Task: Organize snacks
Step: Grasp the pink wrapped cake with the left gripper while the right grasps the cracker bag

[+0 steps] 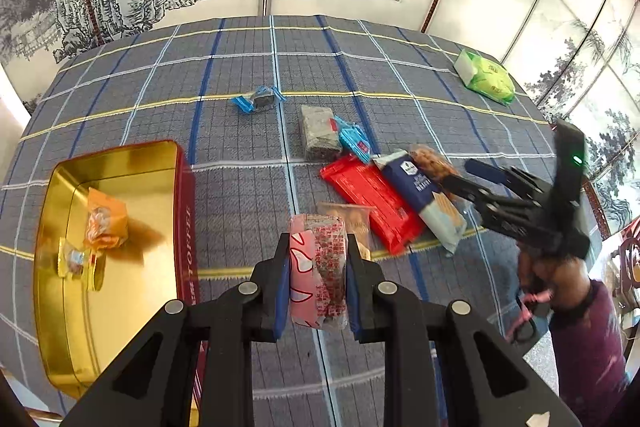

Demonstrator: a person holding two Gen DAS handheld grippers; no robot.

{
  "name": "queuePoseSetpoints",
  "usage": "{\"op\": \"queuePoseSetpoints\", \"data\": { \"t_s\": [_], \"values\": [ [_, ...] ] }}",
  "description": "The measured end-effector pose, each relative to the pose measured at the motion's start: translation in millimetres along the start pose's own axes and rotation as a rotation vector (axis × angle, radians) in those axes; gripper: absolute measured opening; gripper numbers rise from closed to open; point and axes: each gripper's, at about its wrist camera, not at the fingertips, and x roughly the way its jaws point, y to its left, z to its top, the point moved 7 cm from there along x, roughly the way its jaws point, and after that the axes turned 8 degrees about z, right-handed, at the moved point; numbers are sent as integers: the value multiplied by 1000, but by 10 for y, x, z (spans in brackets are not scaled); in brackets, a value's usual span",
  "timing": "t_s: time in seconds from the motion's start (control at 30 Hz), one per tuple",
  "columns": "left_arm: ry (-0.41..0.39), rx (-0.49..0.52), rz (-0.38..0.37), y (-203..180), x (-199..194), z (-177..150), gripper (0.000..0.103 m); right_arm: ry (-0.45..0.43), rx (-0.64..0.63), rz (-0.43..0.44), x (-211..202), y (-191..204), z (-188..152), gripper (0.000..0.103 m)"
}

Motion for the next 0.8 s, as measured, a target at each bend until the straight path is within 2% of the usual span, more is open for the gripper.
{"op": "queuePoseSetpoints", "data": {
  "t_s": [0.03,0.07,0.1,0.13,0.3,0.4,0.57,0.7,0.8],
  "values": [
    [1,1,-7,-5,-29,-34,20,16,0,4,62,-23,15,64],
    [2,3,-9,-19,-49,-52,20,35,0,10,120,-39,13,52],
    [1,8,-10,-32,-64,-64,20,58,0,10,176,-61,4,44],
    [1,16,-14,-49,-78,-77,20,44,-2,8,190,-77,14,39],
    [-1,28,-19,-141,-106,-144,21,53,-44,-44,209,-45,-86,38],
    [-10,32,-18,-147,-134,-178,21,0,0,-57,-3,-86,-142,38],
    [-35,28,16,-63,-191,-256,21,-102,124,-177,-459,-287,-356,38],
    [-55,17,37,45,-267,-330,21,-111,208,-266,-575,-473,-568,38],
    [-90,16,71,165,-368,-388,21,-131,231,-294,-667,-517,-587,38]
  ]
}}
